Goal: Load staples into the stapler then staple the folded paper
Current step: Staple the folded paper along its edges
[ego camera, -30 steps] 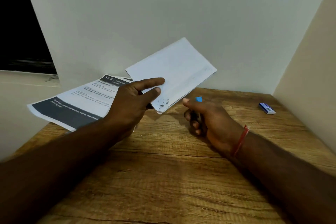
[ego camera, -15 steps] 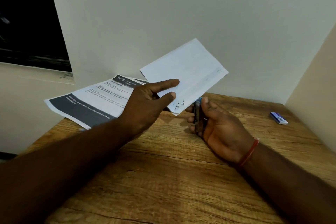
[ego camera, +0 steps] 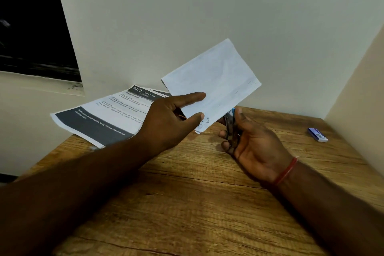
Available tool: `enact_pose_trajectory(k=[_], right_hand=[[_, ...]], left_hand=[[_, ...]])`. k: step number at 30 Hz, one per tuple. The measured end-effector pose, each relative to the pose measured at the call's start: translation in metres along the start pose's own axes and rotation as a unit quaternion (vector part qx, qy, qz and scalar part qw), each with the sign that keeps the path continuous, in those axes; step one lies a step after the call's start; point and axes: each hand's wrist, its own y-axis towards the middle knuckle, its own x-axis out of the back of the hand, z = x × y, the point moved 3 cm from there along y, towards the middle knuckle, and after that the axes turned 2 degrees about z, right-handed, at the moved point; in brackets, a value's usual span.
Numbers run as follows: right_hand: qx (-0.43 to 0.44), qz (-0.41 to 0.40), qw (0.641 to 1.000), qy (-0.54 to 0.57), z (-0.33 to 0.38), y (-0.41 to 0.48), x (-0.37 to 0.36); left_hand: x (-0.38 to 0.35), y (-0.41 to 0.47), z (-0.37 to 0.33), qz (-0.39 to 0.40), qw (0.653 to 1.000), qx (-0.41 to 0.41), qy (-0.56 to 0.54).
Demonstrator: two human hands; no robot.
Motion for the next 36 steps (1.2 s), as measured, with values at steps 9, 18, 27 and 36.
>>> enact_pose_trajectory(k=[9,18,27,36], right_hand=[[0.002,0.015,1.0,0.01,0.001,0.0,0.0],[0.005,0.053,0.997,-0.048,-0.003,-0.006,-0.009],[-0.01,0.066,0.995,-0.068,-0.01,-0.012,-0.019],[-0.011,0.068,0.994,-0.083,-0.012,-0.012,-0.019]], left_hand=[[0.0,0.0,-0.001,-0.005,0.999,-0.017,0.042],[-0.01,-0.004,-0.007,0.05,0.997,-0.002,-0.056],[-0.013,-0.004,0.003,0.106,0.982,0.016,-0.153],[-0.012,-0.007,0.002,0.106,0.983,0.003,-0.152]])
